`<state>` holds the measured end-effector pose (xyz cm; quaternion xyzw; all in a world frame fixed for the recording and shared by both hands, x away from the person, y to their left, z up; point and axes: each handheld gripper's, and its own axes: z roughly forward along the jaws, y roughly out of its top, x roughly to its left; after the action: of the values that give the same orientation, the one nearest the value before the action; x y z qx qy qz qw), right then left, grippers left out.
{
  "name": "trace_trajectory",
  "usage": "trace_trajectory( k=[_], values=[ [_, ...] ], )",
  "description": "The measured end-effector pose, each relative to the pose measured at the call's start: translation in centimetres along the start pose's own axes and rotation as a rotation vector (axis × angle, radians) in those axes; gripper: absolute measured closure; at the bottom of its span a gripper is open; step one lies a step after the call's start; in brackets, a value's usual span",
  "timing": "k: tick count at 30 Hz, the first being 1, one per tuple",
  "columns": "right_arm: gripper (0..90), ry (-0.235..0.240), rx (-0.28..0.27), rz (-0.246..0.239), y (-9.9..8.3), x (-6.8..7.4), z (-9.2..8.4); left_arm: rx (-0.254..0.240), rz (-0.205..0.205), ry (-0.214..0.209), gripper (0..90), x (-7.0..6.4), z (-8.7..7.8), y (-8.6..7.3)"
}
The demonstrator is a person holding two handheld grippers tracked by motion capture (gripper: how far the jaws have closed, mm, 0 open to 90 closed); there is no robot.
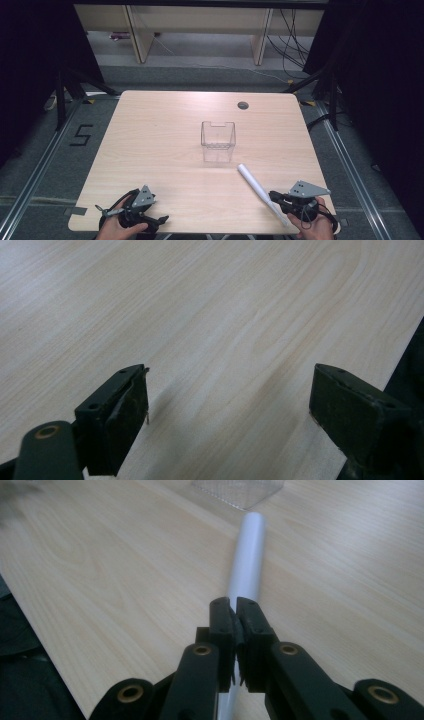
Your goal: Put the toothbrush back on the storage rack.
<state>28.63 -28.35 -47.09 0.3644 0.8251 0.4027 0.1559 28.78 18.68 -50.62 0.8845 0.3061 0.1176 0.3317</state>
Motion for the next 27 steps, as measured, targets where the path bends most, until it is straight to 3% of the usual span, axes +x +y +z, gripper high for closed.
trace_trajectory(
  k=[3,5,12,13,16,27],
  values=[
    [87.9,0.016,0.009,-0.058,0.1,0.2,0.3,0.003,-0.002,0.004,15.3,0.0,0.0,0.0],
    [88.6,0.018,0.026,-0.043,0.0,0.4,0.5,-0.003,-0.014,0.003,15.5,0.0,0.0,0.0],
    [90.0,0.036,0.069,-0.107,0.0,0.8,1.1,-0.002,0.001,0.004,15.7,0.0,0.0,0.0],
    [90.0,0.044,0.091,-0.085,-0.1,1.1,1.1,-0.002,0.000,0.004,15.7,0.0,0.0,0.0],
    [90.0,0.030,0.107,-0.137,-0.2,0.8,1.5,0.000,0.000,0.004,15.7,0.0,0.0,-0.1],
    [90.0,0.025,0.162,-0.153,-0.4,0.9,1.9,0.000,-0.002,0.004,15.7,-0.1,0.0,-0.1]
  ],
)
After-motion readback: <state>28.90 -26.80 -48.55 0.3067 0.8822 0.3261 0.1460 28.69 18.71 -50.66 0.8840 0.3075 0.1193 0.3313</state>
